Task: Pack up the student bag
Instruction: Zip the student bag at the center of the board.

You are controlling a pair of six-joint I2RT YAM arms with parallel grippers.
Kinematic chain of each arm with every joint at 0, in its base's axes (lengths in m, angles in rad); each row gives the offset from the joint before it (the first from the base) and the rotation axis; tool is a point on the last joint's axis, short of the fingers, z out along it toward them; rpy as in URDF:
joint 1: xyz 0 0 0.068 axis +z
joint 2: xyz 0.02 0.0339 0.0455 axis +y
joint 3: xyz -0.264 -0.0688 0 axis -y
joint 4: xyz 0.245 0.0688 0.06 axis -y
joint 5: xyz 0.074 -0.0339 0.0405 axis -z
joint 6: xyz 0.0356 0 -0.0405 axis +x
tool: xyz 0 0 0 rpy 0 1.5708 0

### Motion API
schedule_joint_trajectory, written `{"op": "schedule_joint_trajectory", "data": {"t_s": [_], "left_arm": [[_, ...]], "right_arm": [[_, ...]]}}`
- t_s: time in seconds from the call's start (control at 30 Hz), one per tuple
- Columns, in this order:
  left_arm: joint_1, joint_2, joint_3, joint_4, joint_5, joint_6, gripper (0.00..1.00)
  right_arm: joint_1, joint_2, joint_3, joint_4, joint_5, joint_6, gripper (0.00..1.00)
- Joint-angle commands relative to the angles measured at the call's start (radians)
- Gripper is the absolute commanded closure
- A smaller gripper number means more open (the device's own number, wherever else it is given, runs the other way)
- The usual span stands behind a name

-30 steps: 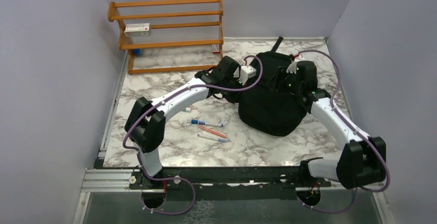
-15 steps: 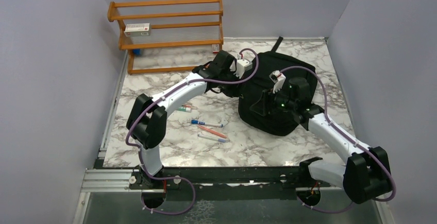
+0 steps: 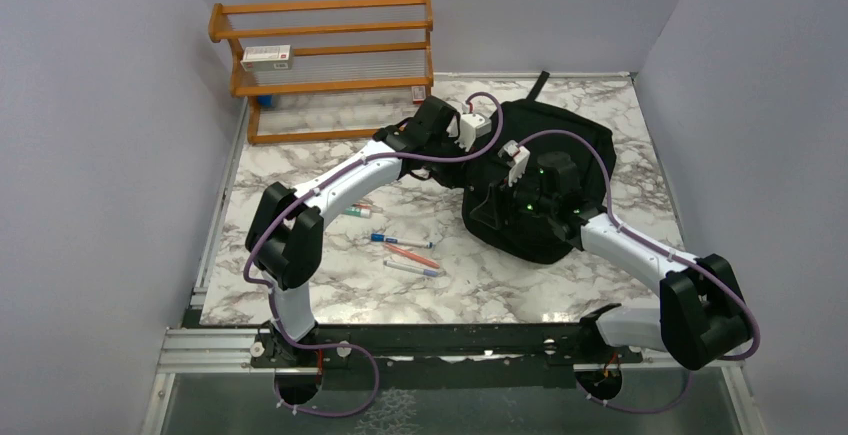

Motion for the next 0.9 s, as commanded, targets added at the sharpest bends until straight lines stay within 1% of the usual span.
{"op": "schedule_joint_trajectory", "data": {"t_s": [0.0,0.07,0.23,0.3,0.33,0.43,0.5,0.6,0.67,0.87], "left_arm": [[0.005,0.002,0.06,0.033,0.033,-0.004,1.0],[0.006,0.005,0.069,0.033,0.036,-0.028,1.0],[0.011,0.014,0.086,0.033,0.034,-0.029,1.0],[0.024,0.022,0.095,0.033,0.029,-0.026,1.0],[0.032,0.025,0.1,0.033,0.027,-0.026,1.0],[0.065,0.048,0.133,0.025,0.017,-0.024,1.0],[0.088,0.072,0.17,0.007,0.001,-0.015,1.0],[0.126,0.107,0.231,-0.021,-0.019,-0.012,1.0],[0.147,0.125,0.27,-0.031,-0.035,0.014,1.0],[0.167,0.219,0.425,-0.068,-0.037,0.047,1.0]], "right_arm": [[0.04,0.021,0.024,0.052,0.036,-0.039,0.42],[0.046,0.023,0.017,0.052,0.047,-0.037,0.51],[0.047,-0.014,-0.022,0.065,0.063,-0.033,0.83],[0.047,-0.024,-0.023,0.046,0.053,-0.044,0.95],[0.047,-0.028,-0.02,0.034,0.045,-0.052,0.98],[0.046,-0.038,-0.007,-0.02,0.011,-0.069,0.99],[0.047,-0.041,0.011,-0.082,-0.018,-0.07,0.99],[0.048,-0.046,0.046,-0.191,-0.057,-0.113,0.99],[0.048,-0.051,0.067,-0.247,-0.072,-0.123,0.99],[0.056,-0.057,0.096,-0.322,-0.155,-0.137,0.99]]}}
